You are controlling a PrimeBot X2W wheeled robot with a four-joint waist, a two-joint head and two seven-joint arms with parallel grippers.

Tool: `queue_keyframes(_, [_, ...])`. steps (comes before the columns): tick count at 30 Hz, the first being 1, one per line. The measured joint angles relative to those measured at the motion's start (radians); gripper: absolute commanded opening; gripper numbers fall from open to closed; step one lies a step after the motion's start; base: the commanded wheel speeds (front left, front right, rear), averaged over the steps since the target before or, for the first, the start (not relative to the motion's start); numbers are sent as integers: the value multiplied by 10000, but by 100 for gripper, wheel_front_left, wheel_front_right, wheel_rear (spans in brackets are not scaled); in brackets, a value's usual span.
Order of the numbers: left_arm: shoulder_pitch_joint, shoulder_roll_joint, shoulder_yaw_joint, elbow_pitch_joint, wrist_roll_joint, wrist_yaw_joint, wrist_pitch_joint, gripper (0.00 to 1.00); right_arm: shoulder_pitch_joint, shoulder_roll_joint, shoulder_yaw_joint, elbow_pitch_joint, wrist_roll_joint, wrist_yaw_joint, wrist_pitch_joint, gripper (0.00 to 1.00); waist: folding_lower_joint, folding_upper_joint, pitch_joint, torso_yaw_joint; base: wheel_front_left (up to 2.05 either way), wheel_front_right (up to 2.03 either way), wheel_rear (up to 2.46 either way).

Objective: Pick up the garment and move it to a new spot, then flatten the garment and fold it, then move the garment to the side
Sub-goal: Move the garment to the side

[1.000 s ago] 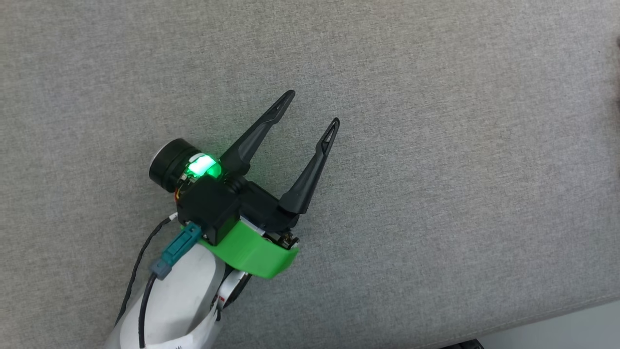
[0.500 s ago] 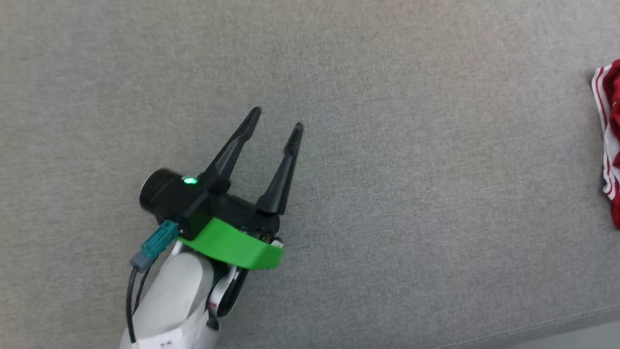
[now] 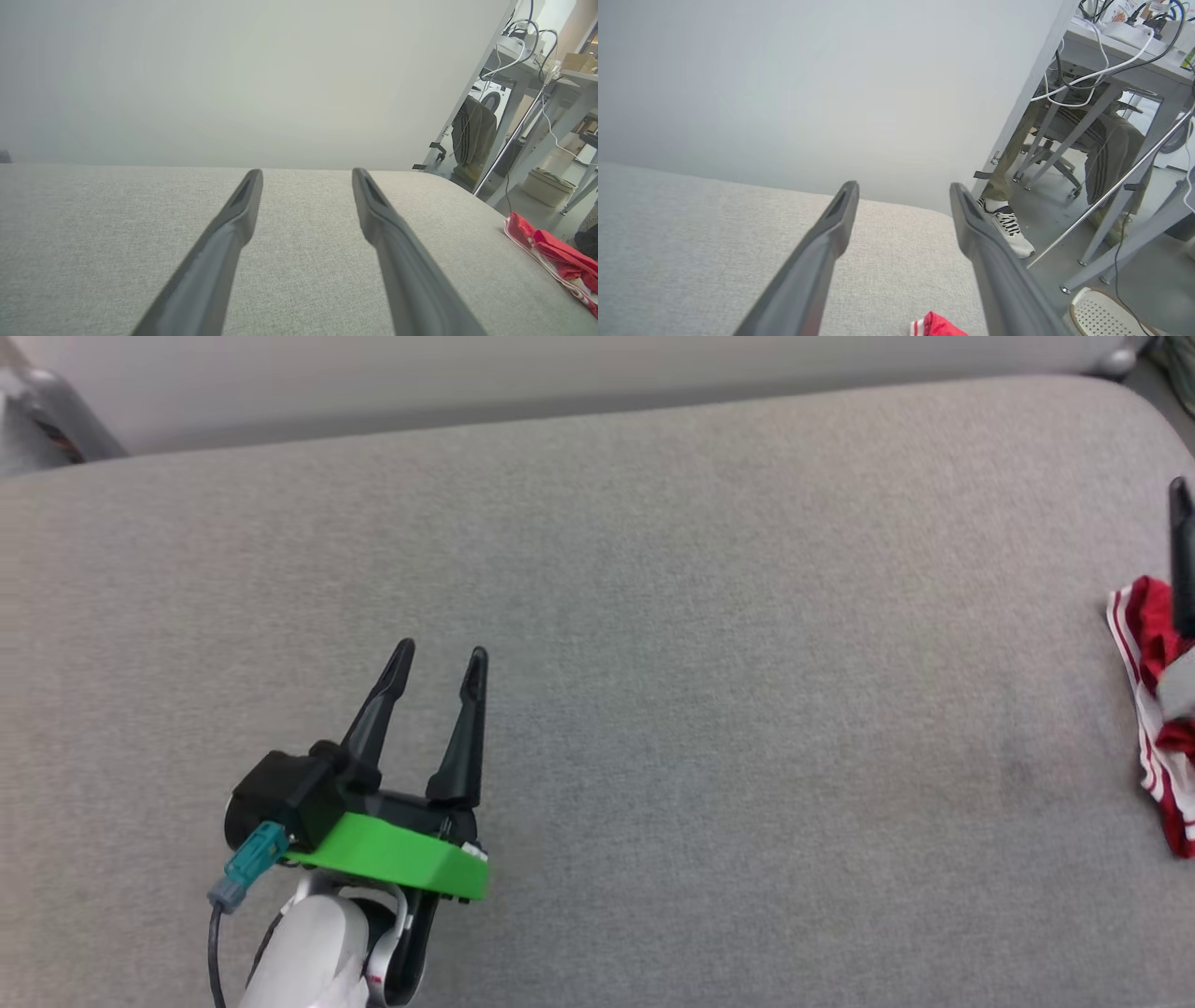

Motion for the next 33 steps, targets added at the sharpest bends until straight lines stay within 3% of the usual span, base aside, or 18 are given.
queue_keyframes(7, [488, -251, 491, 339, 130, 0, 0, 100, 1957, 1448, -500, -1701, 259, -2, -527, 100, 0, 0, -697, 706, 0, 0, 0])
queue_keyframes(15, [922, -428, 928, 462, 353, 0, 0, 100, 3523, 3035, -631, -2318, 251, -2, -978, 100, 0, 0, -1186, 1263, 0, 0, 0])
queue_keyframes(33, [1063, -564, 1193, 688, 683, 0, 0, 100, 4125, 3624, -274, -2002, -207, -4, -1319, 100, 0, 0, -1430, 1440, 0, 0, 0])
